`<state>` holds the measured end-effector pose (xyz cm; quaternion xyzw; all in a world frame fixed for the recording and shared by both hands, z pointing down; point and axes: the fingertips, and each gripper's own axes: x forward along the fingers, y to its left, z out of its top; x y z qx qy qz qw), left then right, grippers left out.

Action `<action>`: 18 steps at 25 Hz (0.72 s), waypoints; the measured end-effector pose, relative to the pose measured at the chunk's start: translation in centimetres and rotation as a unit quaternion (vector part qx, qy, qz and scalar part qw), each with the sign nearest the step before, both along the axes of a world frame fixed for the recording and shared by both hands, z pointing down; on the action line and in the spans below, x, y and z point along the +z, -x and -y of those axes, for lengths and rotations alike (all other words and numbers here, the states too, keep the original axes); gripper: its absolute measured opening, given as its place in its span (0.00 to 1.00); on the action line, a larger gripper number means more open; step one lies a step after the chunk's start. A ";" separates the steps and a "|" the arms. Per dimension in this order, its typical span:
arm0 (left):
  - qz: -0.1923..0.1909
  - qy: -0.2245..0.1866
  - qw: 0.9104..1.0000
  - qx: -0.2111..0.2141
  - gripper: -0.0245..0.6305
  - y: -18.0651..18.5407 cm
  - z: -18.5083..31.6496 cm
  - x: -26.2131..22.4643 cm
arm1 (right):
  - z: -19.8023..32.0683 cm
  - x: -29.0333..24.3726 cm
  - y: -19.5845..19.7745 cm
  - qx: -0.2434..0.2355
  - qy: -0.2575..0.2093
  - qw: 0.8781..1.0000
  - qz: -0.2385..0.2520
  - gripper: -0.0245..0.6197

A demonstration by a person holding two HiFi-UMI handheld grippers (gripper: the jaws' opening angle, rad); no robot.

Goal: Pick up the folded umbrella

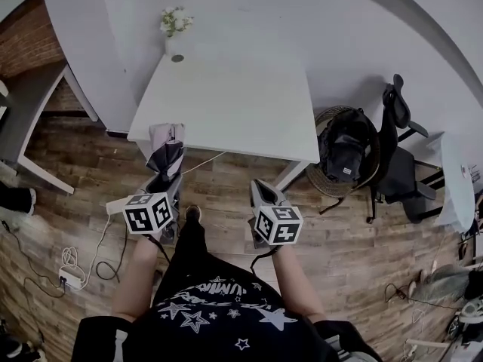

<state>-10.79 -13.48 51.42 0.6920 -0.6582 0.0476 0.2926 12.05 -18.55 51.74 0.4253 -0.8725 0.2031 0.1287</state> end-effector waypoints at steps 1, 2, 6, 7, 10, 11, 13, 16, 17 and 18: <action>0.000 0.000 1.000 -0.001 0.36 -0.1 -0.6 0.0 | -0.4 0.0 -0.1 -0.002 -0.001 1.000 0.001 0.06; 0.000 -0.001 1.000 -0.002 0.36 -0.3 -1.1 0.1 | -0.8 -0.1 -0.2 -0.003 -0.002 1.000 0.001 0.06; 0.001 -0.007 1.000 -0.004 0.36 -0.7 -2.7 0.0 | -2.0 -0.2 -0.4 -0.008 -0.007 1.000 0.002 0.06; 0.001 -0.008 1.000 -0.004 0.36 -0.7 -3.0 0.0 | -2.3 -0.2 -0.2 -0.010 -0.007 1.000 0.002 0.06; 0.004 -0.010 1.000 0.000 0.36 -0.9 -4.0 -0.1 | -3.1 0.0 0.3 -0.023 -0.006 1.000 -0.002 0.06; 0.005 -0.011 1.000 0.001 0.36 -1.1 -4.2 -0.2 | -3.4 0.0 0.4 -0.028 -0.006 1.000 -0.003 0.06; 0.007 -0.014 1.000 0.004 0.36 -1.4 -4.6 -0.4 | -3.9 -0.1 0.5 -0.036 -0.008 0.999 -0.004 0.06; 0.013 -0.022 1.000 0.014 0.36 -2.2 -5.2 -0.8 | -4.5 0.0 0.4 -0.043 -0.007 0.999 -0.004 0.06; 0.015 -0.024 0.999 0.018 0.36 -2.5 -5.4 -0.9 | -4.7 0.1 0.3 -0.044 -0.006 0.999 -0.004 0.06; 0.018 -0.027 0.999 0.023 0.36 -2.9 -5.6 -1.0 | -4.9 0.2 0.2 -0.045 -0.006 0.999 -0.005 0.06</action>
